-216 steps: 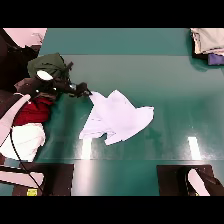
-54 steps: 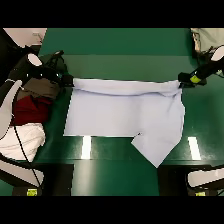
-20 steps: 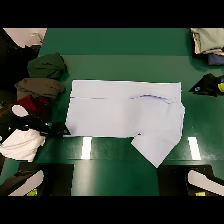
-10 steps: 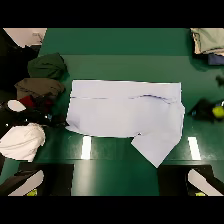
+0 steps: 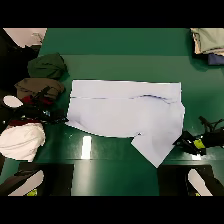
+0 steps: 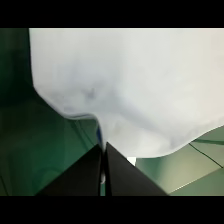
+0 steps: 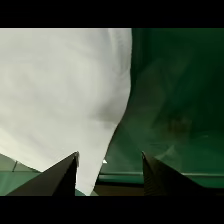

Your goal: Fold the shirts.

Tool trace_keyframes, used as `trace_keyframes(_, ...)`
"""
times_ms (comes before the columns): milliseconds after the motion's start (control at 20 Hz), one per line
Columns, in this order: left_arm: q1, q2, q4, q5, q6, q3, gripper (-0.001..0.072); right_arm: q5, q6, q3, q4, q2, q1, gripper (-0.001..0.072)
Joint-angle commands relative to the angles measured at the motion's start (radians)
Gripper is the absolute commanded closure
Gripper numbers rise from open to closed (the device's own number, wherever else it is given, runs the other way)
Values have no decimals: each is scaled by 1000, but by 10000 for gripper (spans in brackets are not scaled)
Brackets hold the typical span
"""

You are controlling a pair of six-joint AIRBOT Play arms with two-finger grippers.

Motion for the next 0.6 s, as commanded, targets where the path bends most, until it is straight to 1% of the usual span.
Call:
trace_keyframes(0, 1, 1, 0, -2, 0, 2, 682, -112, 6, -45, 47, 8, 32, 273)
trace_keyframes(150, 1, 1, 0, -2, 1, 2, 682, -146, 23, -44, 48, 5, 99, 285)
trace_keyframes(200, 1, 1, 0, -2, 0, 2, 682, -152, 29, -44, 48, -10, 124, 309)
trace_keyframes(250, 1, 1, 0, -3, 1, 2, 682, -155, 30, -44, 48, -30, 143, 378)
trace_keyframes(300, 1, 1, 0, -15, 5, 2, 682, -154, 29, -43, 48, -50, 159, 405)
trace_keyframes(350, 1, 1, 1, -27, 16, 2, 682, -149, 29, -43, 49, -64, 172, 452)
trace_keyframes(400, 1, 1, 1, -34, 26, 2, 682, -139, 29, -43, 47, -67, 181, 597)
trace_keyframes(450, 1, 3, 1, -39, 26, 3, 683, -119, 28, -42, 46, -59, 184, 661)
trace_keyframes(500, 1, 11, 6, -47, 25, 3, 683, -87, 28, -37, 35, -39, 183, 695)
trace_keyframes(550, 1, 30, 11, -60, 25, 5, 683, -42, 29, -18, 0, -8, 183, 696)
